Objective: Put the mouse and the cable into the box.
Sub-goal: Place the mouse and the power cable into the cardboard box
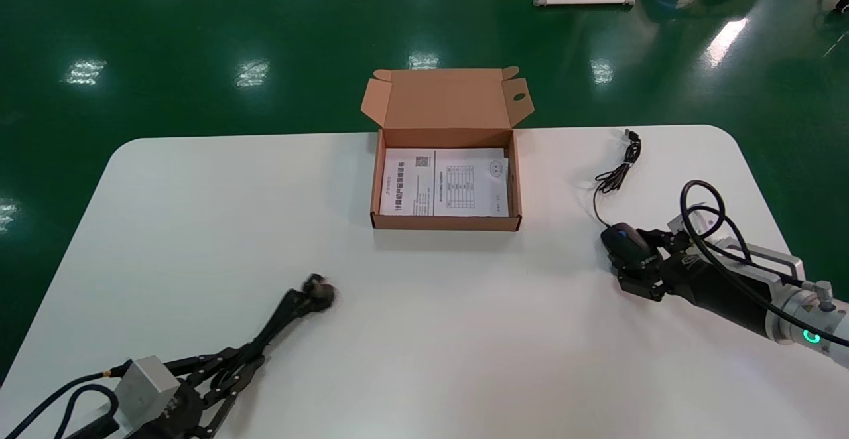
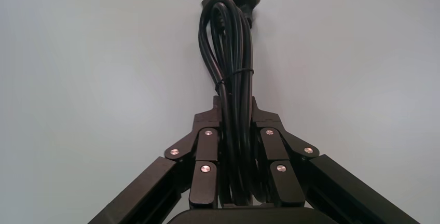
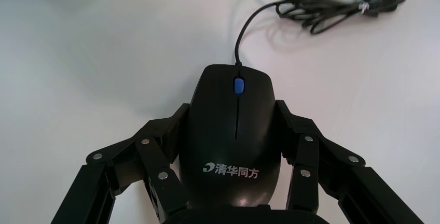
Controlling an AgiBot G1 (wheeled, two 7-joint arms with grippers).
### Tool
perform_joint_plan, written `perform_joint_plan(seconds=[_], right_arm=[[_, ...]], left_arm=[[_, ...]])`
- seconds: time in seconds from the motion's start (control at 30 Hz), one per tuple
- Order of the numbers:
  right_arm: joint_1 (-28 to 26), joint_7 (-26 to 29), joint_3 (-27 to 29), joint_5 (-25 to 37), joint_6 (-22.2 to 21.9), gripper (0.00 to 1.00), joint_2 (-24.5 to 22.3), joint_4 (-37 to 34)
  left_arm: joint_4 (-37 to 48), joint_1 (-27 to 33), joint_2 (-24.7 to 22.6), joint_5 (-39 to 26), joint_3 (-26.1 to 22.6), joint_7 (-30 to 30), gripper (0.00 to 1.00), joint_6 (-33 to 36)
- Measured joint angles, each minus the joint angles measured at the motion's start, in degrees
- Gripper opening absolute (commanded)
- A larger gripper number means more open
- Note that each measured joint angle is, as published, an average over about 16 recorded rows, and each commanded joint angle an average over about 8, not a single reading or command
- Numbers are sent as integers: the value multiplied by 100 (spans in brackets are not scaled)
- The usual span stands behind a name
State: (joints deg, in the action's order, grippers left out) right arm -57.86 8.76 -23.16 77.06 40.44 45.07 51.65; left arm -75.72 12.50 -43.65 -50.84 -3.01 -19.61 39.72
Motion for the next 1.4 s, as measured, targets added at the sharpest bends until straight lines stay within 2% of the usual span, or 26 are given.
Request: perform_joint_plan(seconds=[0.23, 0.53, 0.97, 1.4], right_arm=[[-221, -303, 196, -70, -192, 0, -30, 185], [-737, -659, 395, -217, -183, 0, 56, 319], [-1472, -923, 372, -359, 265, 0, 397, 564], [-1755, -1046, 96, -305, 756, 0, 746, 640]], left_arm=[[-26, 368, -240, 16, -20, -224, 0, 110], [-89, 863, -588, 34, 218, -658, 0, -204], [-32, 1694, -1195, -215, 448, -1684, 0, -599], [429, 2569, -1737, -451, 262, -2557, 0, -270]])
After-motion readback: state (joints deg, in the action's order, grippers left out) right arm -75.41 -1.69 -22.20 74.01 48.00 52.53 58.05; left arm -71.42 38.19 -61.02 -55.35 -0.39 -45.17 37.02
